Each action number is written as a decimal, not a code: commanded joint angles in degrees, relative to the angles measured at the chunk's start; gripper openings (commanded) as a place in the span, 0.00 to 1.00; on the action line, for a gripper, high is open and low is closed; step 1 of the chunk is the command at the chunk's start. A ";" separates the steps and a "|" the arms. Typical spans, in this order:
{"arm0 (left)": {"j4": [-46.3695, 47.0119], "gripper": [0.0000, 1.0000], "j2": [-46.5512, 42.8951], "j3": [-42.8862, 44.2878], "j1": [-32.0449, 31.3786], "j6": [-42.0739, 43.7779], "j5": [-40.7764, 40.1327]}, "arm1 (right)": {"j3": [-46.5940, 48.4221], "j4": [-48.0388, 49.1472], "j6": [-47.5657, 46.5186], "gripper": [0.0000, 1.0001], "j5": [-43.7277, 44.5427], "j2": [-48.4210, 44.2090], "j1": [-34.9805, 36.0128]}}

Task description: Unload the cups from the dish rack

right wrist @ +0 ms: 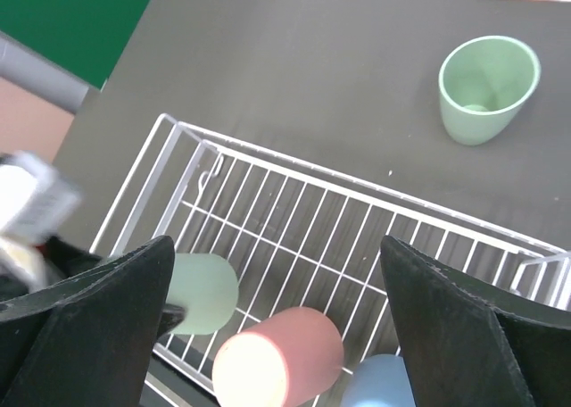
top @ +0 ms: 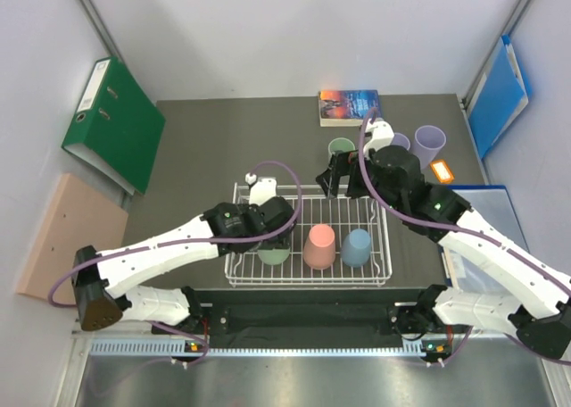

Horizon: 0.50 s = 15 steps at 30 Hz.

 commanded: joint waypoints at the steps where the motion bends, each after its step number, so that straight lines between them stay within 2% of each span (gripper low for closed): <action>1: -2.41 0.00 -5.65 10.85 -0.23 1.61 -4.84 | 1.08 0.75 1.44 0.95 4.33 -2.21 0.81; 4: 5.47 0.00 -10.48 13.15 0.29 4.50 -6.00 | 0.04 3.02 4.16 0.87 6.80 -3.79 0.81; 7: 17.69 0.00 -14.61 9.75 3.62 8.29 1.10 | -2.95 8.55 6.71 0.87 6.71 -7.56 0.81; 8: 20.33 0.00 -16.19 8.59 6.68 8.38 6.00 | -3.22 9.44 6.89 0.89 6.27 -9.05 0.81; 9: 26.70 0.00 -16.90 7.45 8.71 7.95 10.05 | -2.70 9.45 6.89 0.89 6.10 -9.50 0.81; 10: 30.16 0.00 -17.60 4.48 13.26 6.46 14.18 | -2.08 9.10 6.81 0.87 5.75 -10.03 0.90; 11: 35.07 0.00 -19.09 2.71 15.57 5.23 23.18 | -1.47 8.92 6.37 0.87 5.22 -10.12 0.90; 12: 39.56 0.00 -19.62 0.69 17.59 3.65 26.14 | -0.59 8.92 5.93 0.86 4.52 -10.21 0.81; 13: 48.13 0.00 -19.98 -2.81 21.18 -0.28 30.44 | -0.15 8.92 5.75 0.83 3.21 -10.30 0.81; 15: 54.25 0.00 -18.93 -5.29 24.54 -4.61 39.82 | 0.38 9.80 5.58 0.79 1.71 -10.47 0.72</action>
